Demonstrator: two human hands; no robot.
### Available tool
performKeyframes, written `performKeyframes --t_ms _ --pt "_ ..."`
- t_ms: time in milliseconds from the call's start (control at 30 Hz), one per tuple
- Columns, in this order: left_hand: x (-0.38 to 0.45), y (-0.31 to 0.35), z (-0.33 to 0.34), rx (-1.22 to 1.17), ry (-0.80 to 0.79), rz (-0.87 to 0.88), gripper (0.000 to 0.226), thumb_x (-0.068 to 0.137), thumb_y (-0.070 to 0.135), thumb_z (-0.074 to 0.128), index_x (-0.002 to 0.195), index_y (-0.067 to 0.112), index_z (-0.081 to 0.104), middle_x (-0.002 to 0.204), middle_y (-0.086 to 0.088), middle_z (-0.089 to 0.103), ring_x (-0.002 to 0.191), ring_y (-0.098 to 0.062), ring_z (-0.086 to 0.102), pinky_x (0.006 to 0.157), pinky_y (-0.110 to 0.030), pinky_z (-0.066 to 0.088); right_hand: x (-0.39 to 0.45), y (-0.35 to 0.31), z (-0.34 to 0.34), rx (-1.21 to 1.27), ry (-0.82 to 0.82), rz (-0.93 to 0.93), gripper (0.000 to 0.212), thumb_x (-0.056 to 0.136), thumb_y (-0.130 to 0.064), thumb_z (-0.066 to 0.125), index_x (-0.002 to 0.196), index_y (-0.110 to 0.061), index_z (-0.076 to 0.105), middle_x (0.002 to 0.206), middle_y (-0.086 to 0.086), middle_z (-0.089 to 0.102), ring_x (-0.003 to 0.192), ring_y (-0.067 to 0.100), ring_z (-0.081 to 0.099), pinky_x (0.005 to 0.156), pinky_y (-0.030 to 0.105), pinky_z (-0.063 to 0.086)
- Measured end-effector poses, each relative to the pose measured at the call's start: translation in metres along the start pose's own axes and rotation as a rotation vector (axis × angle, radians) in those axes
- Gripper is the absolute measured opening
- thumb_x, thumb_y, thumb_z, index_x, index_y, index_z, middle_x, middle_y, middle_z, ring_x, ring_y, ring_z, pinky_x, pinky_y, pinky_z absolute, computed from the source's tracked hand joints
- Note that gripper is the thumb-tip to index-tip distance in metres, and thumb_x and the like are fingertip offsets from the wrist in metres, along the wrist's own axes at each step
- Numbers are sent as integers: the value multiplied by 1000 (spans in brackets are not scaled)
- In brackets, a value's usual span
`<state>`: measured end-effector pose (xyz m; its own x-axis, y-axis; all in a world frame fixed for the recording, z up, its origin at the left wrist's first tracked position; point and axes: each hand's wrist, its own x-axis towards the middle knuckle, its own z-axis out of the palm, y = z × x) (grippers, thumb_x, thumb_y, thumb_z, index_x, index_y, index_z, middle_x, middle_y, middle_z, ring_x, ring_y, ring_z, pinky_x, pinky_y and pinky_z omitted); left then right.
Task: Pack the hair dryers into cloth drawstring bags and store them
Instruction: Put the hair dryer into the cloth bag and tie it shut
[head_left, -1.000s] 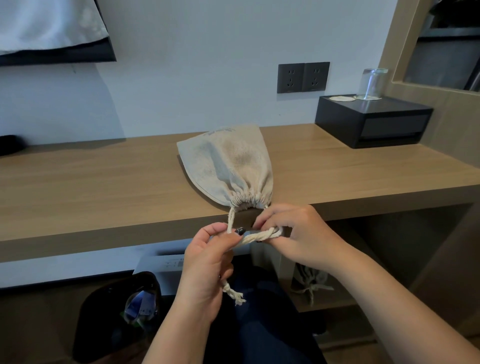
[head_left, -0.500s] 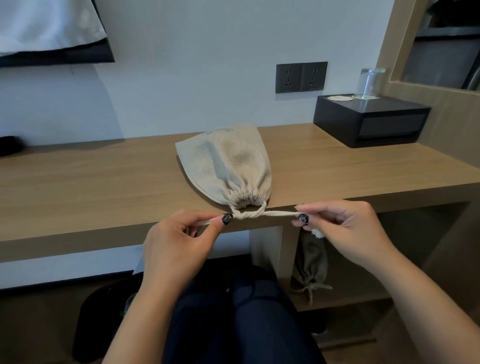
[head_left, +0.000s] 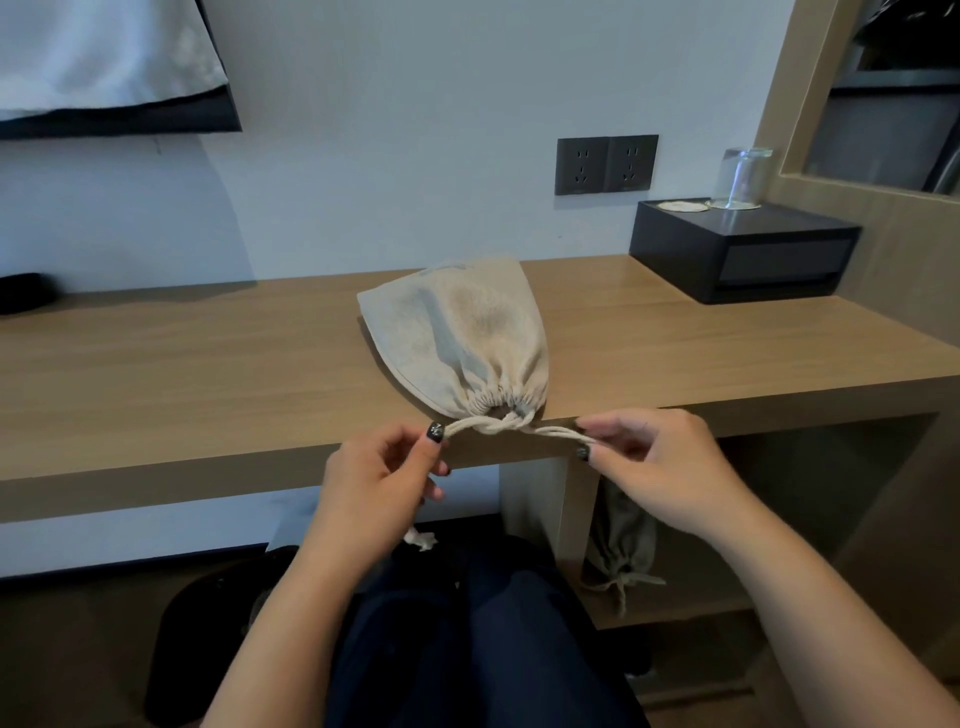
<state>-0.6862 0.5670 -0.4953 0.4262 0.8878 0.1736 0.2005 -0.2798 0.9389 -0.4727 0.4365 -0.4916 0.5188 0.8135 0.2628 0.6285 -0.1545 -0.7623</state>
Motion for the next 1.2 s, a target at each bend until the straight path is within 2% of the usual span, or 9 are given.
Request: performKeyframes --t_ms 233,467,567,633,700,800,967,1100,1200 --pt "-1 12 24 -118 -214 -4 21 98 16 52 87 10 69 58 2 61 50 -12 55 57 -25 47 8 -25 56 128 74 -49 17 80 -18 73 97 -23 74 73 -8 67 66 4 60 66 18 49" --pt "1 18 25 -114 -102 78 30 87 21 56 57 23 60 47 16 44 46 -1 35 52 -27 27 8 -33 87 424 70 -34 19 77 -28 69 69 -12 63 64 2 51 64 12 47 65 32 39" --pt "-2 20 19 -108 -41 155 41 92 15 60 54 28 61 42 15 41 41 -1 33 46 -19 27 8 -37 83 513 1 -70 28 85 -31 59 77 -4 64 79 19 61 75 28 57 74 41 47" --pt "-3 19 15 -64 20 204 39 93 14 60 55 25 62 40 13 36 39 -3 28 42 -15 23 8 -36 71 610 -78 -50 26 96 -18 54 81 1 60 71 14 57 62 19 57 63 30 50" --pt "-2 16 10 -50 75 214 33 92 15 62 60 16 63 39 11 31 38 -4 25 41 -15 21 8 -33 57 590 -127 -41 27 99 -13 49 76 -2 55 58 0 47 48 5 45 49 17 37" --pt "1 5 4 -85 128 184 31 92 18 63 62 11 64 39 9 28 38 -5 22 39 -18 19 12 -21 41 449 -80 -93 31 98 -19 52 70 -8 57 51 -11 42 48 1 36 53 18 28" --pt "-5 -15 9 -99 122 123 33 91 18 64 59 16 66 43 5 29 40 -6 25 42 -18 25 3 -10 32 289 -62 -106 29 95 -18 58 67 -20 65 69 25 55 60 27 44 60 29 35" --pt "-8 -21 9 -201 122 141 30 92 22 63 61 20 64 52 -3 37 52 -17 32 52 -27 27 -2 -10 30 228 -98 -60 23 93 -22 61 71 -24 70 77 24 60 66 33 50 61 28 37" --pt "-9 -13 4 -283 108 239 29 90 37 55 67 21 64 63 4 50 63 -9 44 61 -21 38 -5 -13 18 210 -131 -63 18 91 -28 62 77 -29 74 82 20 65 76 37 56 66 34 42"
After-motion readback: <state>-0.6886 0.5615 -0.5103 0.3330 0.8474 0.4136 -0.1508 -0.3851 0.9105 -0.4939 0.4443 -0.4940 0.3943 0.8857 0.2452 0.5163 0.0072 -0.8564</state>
